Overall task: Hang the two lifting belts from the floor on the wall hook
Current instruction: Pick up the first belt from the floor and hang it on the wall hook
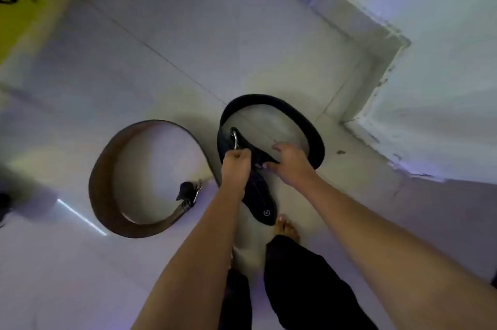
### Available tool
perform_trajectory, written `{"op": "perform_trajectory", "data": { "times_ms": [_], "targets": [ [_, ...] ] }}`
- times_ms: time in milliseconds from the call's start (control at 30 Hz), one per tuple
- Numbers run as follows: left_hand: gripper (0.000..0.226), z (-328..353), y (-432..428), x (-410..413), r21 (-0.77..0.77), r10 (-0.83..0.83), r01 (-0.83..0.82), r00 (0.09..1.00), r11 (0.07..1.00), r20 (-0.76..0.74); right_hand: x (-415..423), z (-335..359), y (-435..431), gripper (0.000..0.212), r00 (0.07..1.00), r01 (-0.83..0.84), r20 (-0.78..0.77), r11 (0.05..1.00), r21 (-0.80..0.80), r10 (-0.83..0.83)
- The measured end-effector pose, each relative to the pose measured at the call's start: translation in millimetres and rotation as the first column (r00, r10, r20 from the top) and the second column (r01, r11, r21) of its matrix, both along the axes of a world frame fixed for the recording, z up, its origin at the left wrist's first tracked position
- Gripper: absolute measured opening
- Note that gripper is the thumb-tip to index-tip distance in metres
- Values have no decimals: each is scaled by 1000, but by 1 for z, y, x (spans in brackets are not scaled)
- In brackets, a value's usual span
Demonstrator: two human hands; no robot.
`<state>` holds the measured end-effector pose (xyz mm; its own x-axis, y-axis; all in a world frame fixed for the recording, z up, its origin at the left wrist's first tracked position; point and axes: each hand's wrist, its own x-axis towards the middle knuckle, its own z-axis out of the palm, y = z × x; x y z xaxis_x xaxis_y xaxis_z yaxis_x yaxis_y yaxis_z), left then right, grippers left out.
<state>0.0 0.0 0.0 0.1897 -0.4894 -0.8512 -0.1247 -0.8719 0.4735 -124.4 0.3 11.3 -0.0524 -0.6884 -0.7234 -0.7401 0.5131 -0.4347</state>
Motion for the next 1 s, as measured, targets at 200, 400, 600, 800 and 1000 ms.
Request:
{"op": "perform_trajectory", "data": {
  "times_ms": [200,400,600,800,1000],
  "targets": [
    [30,-94,17,5,50,91,-89,994,995,-53,15,-109,10,49,998,-54,-25,998,-37,53],
    [31,-48,27,9,68,99,-91,986,994,-137,5,-60,11,31,994,78,-58,976,-204,-91],
    [13,112,13,-5,-99,7,-41,947,994,-320,-6,125,-1,25,891,436,255,864,-251,-376],
    [19,331,-9,-11,-350,-81,-111,868,930,-491,-12,349,-4,4,647,732,539,638,-239,-540],
    [29,529,-19,-33,-536,-305,-36,789,844,-534,-32,546,27,3,501,850,717,431,-302,-485]
  ]
}}
